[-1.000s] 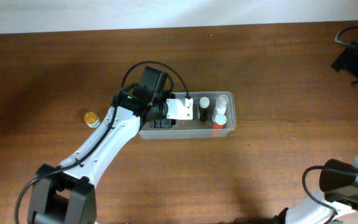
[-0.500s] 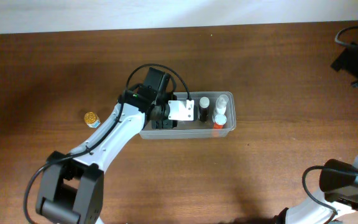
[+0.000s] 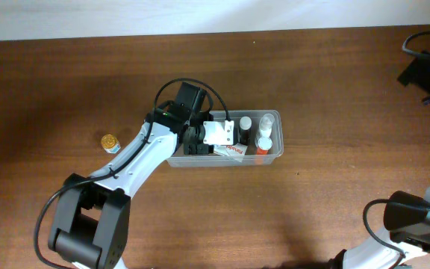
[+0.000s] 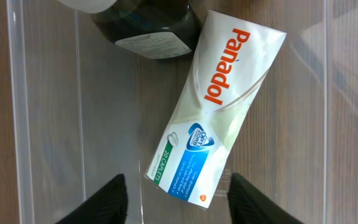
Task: Pack container
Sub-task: 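Lower the Panadol box into the container and release it, then raise the left gripper and move it over the gold-capped jar, then lower the left gripper and close it on the gold-capped jar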
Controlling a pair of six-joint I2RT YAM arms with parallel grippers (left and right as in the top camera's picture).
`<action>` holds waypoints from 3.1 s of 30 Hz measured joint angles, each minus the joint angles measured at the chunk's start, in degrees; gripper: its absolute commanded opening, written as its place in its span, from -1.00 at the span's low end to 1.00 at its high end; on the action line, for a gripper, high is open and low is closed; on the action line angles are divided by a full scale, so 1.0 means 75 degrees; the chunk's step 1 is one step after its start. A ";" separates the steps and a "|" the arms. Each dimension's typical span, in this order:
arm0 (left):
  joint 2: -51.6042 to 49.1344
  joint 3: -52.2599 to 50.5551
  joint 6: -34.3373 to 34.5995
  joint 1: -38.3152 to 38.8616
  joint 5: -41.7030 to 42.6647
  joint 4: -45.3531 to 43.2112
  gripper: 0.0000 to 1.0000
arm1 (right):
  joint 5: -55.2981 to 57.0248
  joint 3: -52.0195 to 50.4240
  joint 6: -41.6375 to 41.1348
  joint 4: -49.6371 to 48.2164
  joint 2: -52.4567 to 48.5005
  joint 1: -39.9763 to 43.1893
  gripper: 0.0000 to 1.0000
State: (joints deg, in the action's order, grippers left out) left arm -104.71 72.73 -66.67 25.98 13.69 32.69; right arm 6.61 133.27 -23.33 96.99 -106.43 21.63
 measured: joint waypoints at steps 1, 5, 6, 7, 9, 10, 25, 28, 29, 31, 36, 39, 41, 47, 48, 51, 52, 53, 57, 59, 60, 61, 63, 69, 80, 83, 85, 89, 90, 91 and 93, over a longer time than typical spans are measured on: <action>0.0000 0.0000 -0.0038 0.0000 0.0000 -0.0003 0.38 | 0.0000 0.0000 0.0006 -0.0003 0.0000 0.0000 0.97; 0.0000 0.0012 0.0009 0.0000 0.0023 -0.0003 0.57 | 0.0000 0.0000 0.0003 -0.0003 0.0000 0.0000 0.97; 0.0000 0.0044 0.0073 0.0000 0.0023 0.0003 0.59 | 0.0000 0.0000 0.0000 0.0000 0.0000 0.0000 0.97; 0.0000 0.0082 0.0166 0.0000 0.0026 0.0003 0.62 | 0.0000 0.0000 0.0003 0.0000 0.0000 0.0000 0.97; 0.0020 0.0189 0.0399 0.0000 0.0020 0.0003 0.73 | 0.0000 0.0000 0.0000 0.0000 0.0000 0.0000 0.97; 0.0052 0.0256 0.0545 0.0000 0.0012 0.0006 0.74 | 0.0000 0.0000 0.0000 0.0000 0.0000 0.0000 0.97; 0.3914 0.0749 0.4989 -0.0221 -0.1212 0.1451 0.99 | 0.0000 0.0000 0.0003 0.0000 0.0000 0.0000 0.97; 0.4436 0.0819 0.6097 -0.1029 -0.1443 0.2352 0.99 | 0.0000 0.0000 0.0000 0.0000 0.0000 0.0000 0.97; 0.4447 0.0822 0.6636 -0.1428 -0.1533 0.2664 0.99 | 0.0000 0.0000 0.0000 0.0000 0.0000 0.0000 0.97; 0.4331 0.0822 0.7181 -0.2052 -0.1539 0.2973 0.99 | 0.0003 0.0000 -0.0003 0.0000 0.0000 0.0000 0.97; 0.3369 0.0816 0.8416 -0.3914 -0.0673 0.3480 0.99 | 0.0000 0.0000 0.0003 -0.0003 0.0000 0.0000 0.97; 0.2847 0.0816 0.8617 -0.4421 -0.0259 0.3503 0.99 | 0.0000 0.0000 0.0003 0.0000 0.0000 0.0000 0.97; 0.2538 0.0816 0.8565 -0.4540 -0.0125 0.3509 0.99 | 0.0000 0.0000 0.0000 0.0000 0.0000 0.0000 0.97; 0.1518 0.0816 0.7822 -0.4555 -0.0119 0.3509 0.99 | 0.0000 0.0000 0.0003 0.0000 0.0000 0.0000 0.96; 0.1343 0.0816 0.7746 -0.4552 -0.0172 0.3480 0.99 | 0.0000 0.0000 0.0000 0.0000 0.0000 0.0000 0.97; 0.0866 0.0816 0.7630 -0.4555 -0.0294 0.3334 0.99 | 0.0003 0.0000 0.0000 -0.0003 0.0000 0.0000 0.97; 0.0644 0.0816 0.7630 -0.4552 -0.0376 0.3322 0.99 | 0.0000 0.0000 0.0003 0.0000 0.0000 0.0000 0.97; 0.0539 0.0822 0.7682 -0.4552 -0.0463 0.3378 0.99 | 0.0000 0.0000 0.0000 0.0000 0.0000 0.0000 0.97; 0.0251 0.1067 0.7874 -0.4593 -0.0697 0.4141 0.99 | 0.0000 0.0000 0.0000 0.0000 0.0000 0.0000 0.97; 0.0067 0.1521 0.7927 -0.4645 -0.0746 0.4776 0.99 | 0.0003 0.0000 0.0003 0.0000 0.0000 0.0000 0.97; 0.0003 0.1778 0.7956 -0.4680 -0.0766 0.5024 0.99 | 0.0003 0.0000 0.0000 0.0000 0.0000 0.0000 0.97; -0.0073 0.2081 0.7991 -0.4718 -0.0799 0.5284 0.99 | 0.0003 0.0000 0.0003 -0.0003 0.0000 0.0000 0.97; -0.0239 0.2853 0.8070 -0.4794 -0.0833 0.5794 0.99 | 0.0003 0.0000 0.0000 0.0000 0.0000 0.0000 0.97; -0.0962 0.4631 0.8212 -0.4855 -0.1099 0.6612 0.99 | 0.0003 0.0000 0.0000 0.0000 0.0000 0.0000 0.96; -0.2503 0.4774 0.8145 -0.4855 -0.1276 0.6105 0.99 | 0.0000 0.0000 0.0003 -0.0003 0.0000 0.0000 0.97; -0.2515 0.4774 0.7930 -0.4852 -0.1288 0.6030 0.99 | 0.0000 0.0000 -0.0003 0.0000 0.0000 0.0000 0.97; -0.2515 0.4774 0.7769 -0.4841 -0.1291 0.6015 0.99 | 0.0000 0.0000 0.0003 0.0000 0.0000 0.0000 0.97; -0.2515 0.4765 0.7516 -0.4782 -0.1291 0.6015 0.99 | 0.0000 0.0000 0.0003 0.0000 0.0000 0.0000 0.97; -0.2515 0.4744 0.7472 -0.4762 -0.1291 0.6006 0.99 | 0.0000 0.0000 0.0000 0.0000 0.0000 0.0000 0.97; -0.2515 0.4721 0.7420 -0.4750 -0.1291 0.6000 0.99 | 0.0000 0.0000 0.0000 0.0000 0.0000 0.0000 0.96; -0.2515 0.4523 0.7341 -0.4686 -0.1291 0.5869 0.99 | 0.0000 0.0000 0.0003 0.0000 0.0000 0.0000 0.97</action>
State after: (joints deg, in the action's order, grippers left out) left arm -123.57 106.65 -11.62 -9.17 4.01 76.71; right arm 6.61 133.27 -23.31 96.99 -106.43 21.63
